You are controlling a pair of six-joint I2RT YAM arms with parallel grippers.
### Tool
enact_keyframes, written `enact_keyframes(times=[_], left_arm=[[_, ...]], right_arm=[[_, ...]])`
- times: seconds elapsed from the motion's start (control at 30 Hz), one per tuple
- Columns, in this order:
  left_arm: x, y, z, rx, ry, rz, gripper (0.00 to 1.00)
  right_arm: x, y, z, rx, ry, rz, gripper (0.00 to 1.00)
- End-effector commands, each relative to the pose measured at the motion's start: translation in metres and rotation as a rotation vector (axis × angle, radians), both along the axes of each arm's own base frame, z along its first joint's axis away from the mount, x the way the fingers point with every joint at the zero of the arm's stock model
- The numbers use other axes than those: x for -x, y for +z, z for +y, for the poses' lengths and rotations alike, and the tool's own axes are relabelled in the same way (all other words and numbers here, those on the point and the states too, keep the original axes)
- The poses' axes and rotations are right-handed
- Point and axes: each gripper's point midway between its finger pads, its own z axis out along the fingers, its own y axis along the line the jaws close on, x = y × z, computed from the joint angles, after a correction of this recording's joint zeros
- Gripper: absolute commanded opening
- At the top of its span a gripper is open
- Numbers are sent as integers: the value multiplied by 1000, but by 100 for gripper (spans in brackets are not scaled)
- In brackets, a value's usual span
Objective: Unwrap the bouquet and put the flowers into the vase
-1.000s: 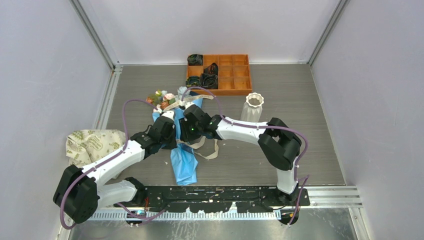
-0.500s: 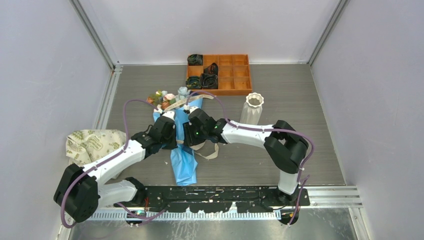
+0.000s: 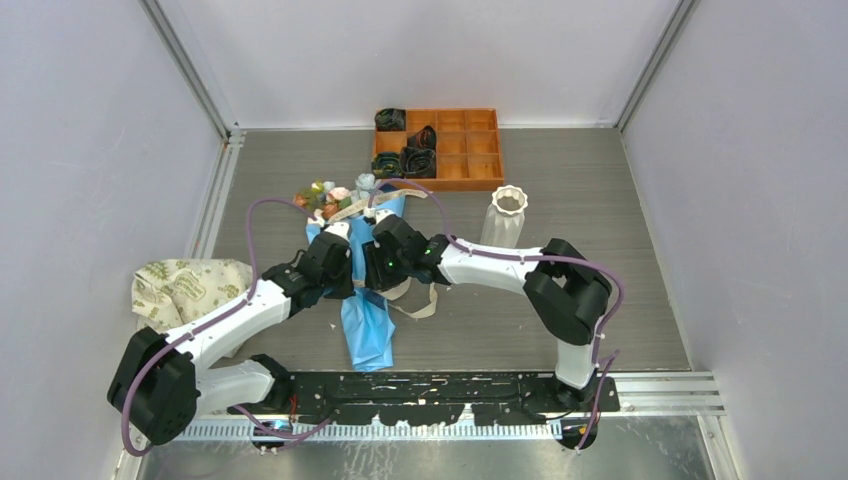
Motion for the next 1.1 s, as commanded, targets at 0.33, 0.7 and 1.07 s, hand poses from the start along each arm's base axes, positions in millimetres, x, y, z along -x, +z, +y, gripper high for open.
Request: enact_keyframes(times=[0.33,0.7,1.07], left_arm=[[-15,22,-5,33,8,-89,0],[-21,22,-8,24,2,-88,0],[-32,33,26,-35,154,-70,0]], right_arm=[[-11,11,19,-20,30,-43,38],[4,14,4,-28,29,-24,19],[-37,30,-59,197,-195,-222,4]])
